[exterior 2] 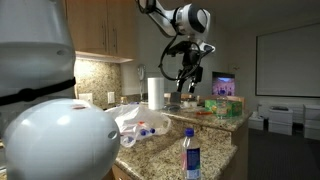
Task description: Pick up the bottles from the counter and put them in the plastic bag
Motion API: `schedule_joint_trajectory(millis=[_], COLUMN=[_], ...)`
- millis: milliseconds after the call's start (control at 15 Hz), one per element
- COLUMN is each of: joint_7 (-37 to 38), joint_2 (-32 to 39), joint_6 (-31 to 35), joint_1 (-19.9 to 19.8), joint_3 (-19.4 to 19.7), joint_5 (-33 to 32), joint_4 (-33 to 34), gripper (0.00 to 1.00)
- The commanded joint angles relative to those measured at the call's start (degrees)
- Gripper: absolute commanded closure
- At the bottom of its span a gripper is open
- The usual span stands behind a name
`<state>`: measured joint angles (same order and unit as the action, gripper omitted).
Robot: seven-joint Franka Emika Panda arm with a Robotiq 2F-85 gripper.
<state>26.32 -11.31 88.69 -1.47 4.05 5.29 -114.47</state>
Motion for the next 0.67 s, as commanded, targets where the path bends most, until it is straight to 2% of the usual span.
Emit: schedule_joint_trajectory(millis=[0, 333, 600], joint_7=[-0.1, -0.1, 4.3], joint_2=[-0.9, -0.1, -1.3], joint_6=[-0.1, -0.1, 5.1], joint_1=[-1.4, -1.3, -2.3], joint_3=[-1.1, -1.3, -1.4], joint_5=[0.0, 0.0, -1.0], joint_4=[-0.4, -0.2, -4.5], gripper=[0.0, 0.0, 0.0])
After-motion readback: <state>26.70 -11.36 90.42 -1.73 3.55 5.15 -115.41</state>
